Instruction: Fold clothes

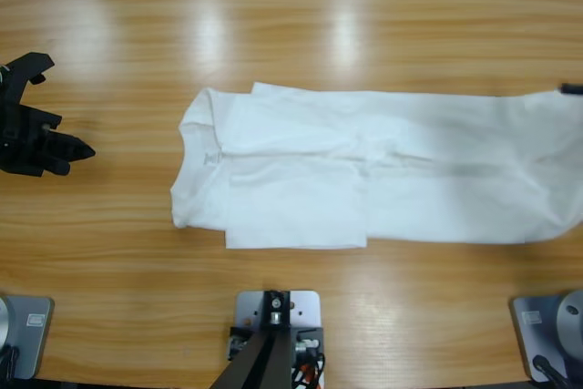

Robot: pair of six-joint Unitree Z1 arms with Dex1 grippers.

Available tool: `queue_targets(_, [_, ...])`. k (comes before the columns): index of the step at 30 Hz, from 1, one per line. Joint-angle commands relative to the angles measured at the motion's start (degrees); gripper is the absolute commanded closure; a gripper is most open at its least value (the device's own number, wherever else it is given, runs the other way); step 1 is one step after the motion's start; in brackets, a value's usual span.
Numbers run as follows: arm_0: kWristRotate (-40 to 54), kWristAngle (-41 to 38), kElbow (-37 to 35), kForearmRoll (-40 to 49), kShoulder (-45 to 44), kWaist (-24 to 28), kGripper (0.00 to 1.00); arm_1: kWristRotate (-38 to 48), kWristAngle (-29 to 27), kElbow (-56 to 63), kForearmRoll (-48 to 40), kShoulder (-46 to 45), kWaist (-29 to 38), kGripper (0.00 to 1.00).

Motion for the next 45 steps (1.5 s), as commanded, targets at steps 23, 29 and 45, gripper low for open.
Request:
queue_targets(23, [-0.42, 1.33, 1.03, 1.55, -9.64, 4.26, 1.000, 10.35, 15.80, -83.83, 36.69, 47.89, 45.13, 1.000])
queue_targets(29, [-0.33, 0.98, 2.05, 1.55, -9.62, 4.26, 1.000, 9.63, 17.46, -91.02, 36.64, 49.49, 45.51, 1.000])
queue_targets(45, [-0.25, 0.89, 4.21, 1.55, -10.94, 4.26, 1.000, 8.70, 22.03, -101.78, 36.60, 56.40, 46.71, 1.000])
